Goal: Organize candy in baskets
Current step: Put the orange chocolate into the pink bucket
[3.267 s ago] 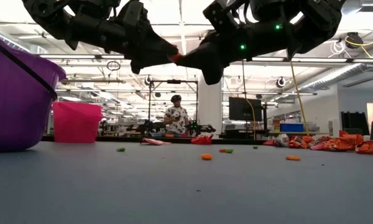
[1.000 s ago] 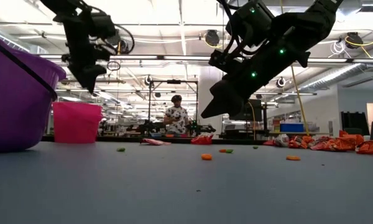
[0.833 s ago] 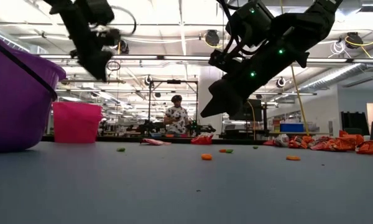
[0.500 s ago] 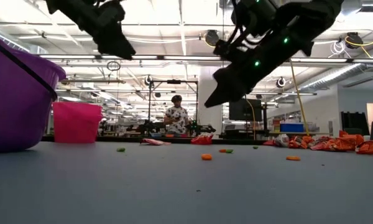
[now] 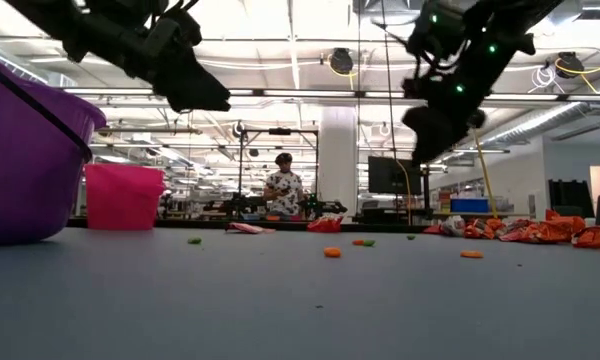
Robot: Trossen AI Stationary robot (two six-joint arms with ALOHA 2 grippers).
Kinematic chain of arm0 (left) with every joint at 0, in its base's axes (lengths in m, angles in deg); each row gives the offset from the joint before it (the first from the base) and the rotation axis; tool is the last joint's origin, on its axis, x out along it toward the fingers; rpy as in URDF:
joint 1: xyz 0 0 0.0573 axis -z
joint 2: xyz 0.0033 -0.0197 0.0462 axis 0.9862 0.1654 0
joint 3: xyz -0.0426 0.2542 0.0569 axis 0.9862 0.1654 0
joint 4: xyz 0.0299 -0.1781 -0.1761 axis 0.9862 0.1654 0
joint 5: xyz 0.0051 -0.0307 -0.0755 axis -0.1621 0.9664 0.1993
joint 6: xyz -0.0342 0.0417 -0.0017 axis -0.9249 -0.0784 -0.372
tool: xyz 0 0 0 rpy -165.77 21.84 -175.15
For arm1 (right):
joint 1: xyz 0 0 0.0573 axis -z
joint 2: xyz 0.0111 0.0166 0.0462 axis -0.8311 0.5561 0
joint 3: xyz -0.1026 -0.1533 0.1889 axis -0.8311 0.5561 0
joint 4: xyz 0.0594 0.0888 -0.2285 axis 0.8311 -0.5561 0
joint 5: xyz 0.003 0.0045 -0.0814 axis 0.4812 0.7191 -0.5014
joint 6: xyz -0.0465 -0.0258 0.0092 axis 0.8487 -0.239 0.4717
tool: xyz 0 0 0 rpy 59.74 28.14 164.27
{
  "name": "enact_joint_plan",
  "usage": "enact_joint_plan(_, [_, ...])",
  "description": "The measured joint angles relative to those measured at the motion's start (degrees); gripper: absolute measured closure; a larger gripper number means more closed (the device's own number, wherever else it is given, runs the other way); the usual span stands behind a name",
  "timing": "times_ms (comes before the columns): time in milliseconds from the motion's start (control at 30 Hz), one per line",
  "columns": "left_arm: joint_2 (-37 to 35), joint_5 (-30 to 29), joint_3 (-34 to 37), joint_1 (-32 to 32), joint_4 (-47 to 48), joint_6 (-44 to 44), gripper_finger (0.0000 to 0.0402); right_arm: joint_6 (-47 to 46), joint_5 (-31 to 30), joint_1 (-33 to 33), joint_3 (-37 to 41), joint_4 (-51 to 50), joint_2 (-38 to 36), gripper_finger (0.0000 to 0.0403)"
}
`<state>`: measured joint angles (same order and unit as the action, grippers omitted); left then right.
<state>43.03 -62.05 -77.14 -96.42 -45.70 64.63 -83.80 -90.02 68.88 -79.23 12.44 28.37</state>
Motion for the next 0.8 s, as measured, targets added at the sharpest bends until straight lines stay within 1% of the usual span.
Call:
enact_joint_plan(133, [0.0, -0.1, 4.1, 0.7, -6.7, -1.4, 0.0163, -4.6, 0.7, 6.4, 0.0, -9.5, -0.9, 0.0128])
enact_joint_plan(200, [0.0, -0.1, 5.3, 0.9, -7.8, -2.2, 0.0163, -5.8, 1.9, 9.7, 0.0, -13.1, -0.6, 0.0112])
enact_joint_plan(267, [0.0, -0.7, 6.1, 1.0, -8.4, -1.7, 0.0163, -7.3, 2.0, 12.6, 0.0, -14.6, 0.0, 0.0105])
enact_joint_plan(367, [0.0, -2.9, 6.8, 1.2, -9.3, -0.9, 0.0163, -7.5, 4.0, 16.0, 0.0, -14.9, 0.9, 0.0105])
enact_joint_plan(533, [0.0, -2.9, 6.8, 1.8, -9.3, -0.9, 0.0163, -9.7, 9.7, 20.3, 0.0, -14.8, 2.8, 0.0115])
enact_joint_plan(733, [0.0, -2.9, 6.8, 3.0, -8.8, -0.9, 0.0163, -10.0, 10.5, 23.4, 0.6, -14.8, 7.0, 0.0136])
enact_joint_plan(800, [0.0, -2.9, 6.8, 3.4, -8.8, -0.9, 0.0163, -9.7, 10.5, 24.2, 1.1, -13.3, 8.6, 0.0146])
